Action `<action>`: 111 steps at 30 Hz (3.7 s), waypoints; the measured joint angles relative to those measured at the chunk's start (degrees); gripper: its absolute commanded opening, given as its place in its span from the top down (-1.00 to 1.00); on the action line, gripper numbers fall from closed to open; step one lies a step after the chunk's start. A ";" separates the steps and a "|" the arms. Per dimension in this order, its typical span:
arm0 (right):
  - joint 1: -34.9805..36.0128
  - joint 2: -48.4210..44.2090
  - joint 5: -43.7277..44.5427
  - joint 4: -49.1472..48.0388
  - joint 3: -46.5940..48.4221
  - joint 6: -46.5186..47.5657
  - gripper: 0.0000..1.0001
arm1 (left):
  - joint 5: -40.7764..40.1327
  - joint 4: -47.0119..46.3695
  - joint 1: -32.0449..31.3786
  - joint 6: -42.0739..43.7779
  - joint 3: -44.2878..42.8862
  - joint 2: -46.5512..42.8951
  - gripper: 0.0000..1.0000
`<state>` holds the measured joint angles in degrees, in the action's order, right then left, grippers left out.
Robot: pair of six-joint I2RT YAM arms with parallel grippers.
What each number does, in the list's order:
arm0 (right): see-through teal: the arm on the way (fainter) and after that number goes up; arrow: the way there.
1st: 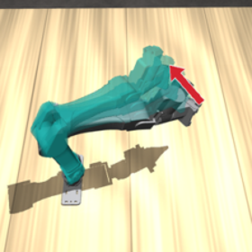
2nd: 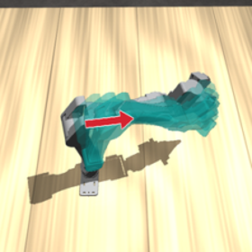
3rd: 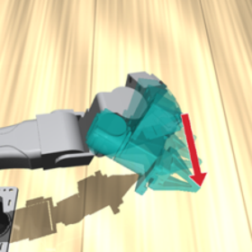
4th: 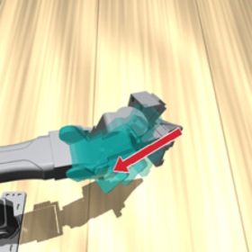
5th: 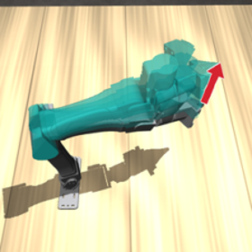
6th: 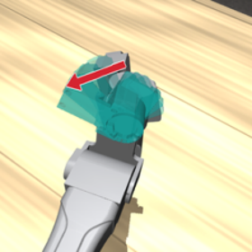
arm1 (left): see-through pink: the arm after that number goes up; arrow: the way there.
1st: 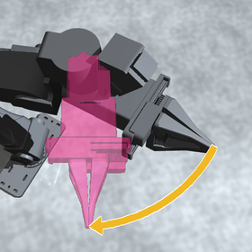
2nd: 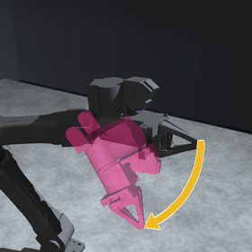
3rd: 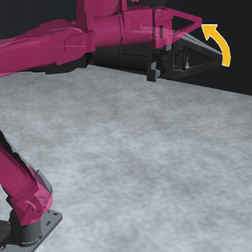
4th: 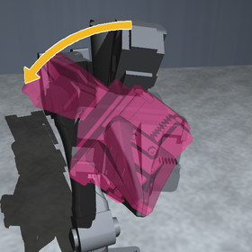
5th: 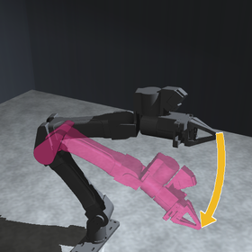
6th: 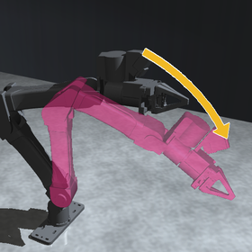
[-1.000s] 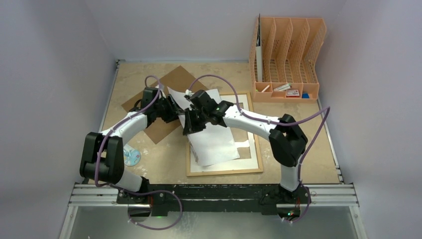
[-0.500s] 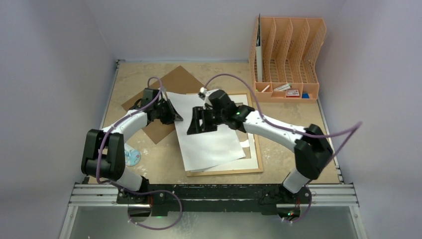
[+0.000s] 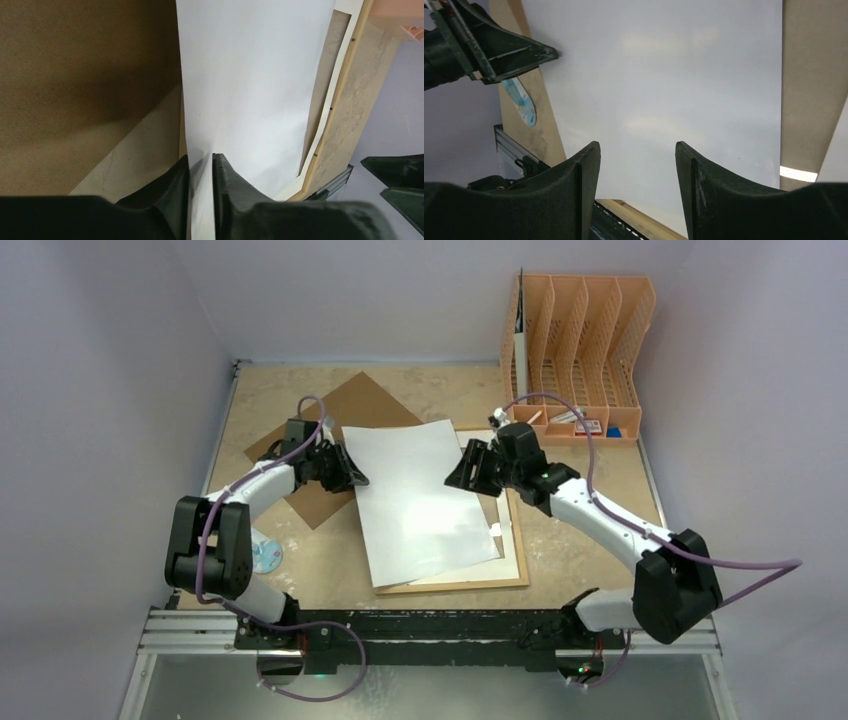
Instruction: Put the photo into the frame
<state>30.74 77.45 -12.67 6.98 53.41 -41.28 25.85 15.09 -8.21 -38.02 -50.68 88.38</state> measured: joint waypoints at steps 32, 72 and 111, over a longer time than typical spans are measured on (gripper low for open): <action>-15.43 -5.09 13.70 3.80 -12.87 -0.90 -0.15 | 20.02 -17.03 -1.73 -2.12 -2.75 9.01 1.00; -16.17 4.98 14.49 -3.30 -15.61 6.43 0.26 | 30.14 -43.19 -8.15 -22.60 0.96 -2.08 1.00; -16.94 -1.29 23.74 6.80 -14.21 4.22 -0.21 | 22.34 -6.05 -6.97 4.39 -7.61 13.03 1.00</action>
<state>13.80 76.16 11.07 13.78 39.20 -37.06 48.18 9.04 -15.18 -33.63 -58.28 101.41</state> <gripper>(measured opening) 0.599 0.023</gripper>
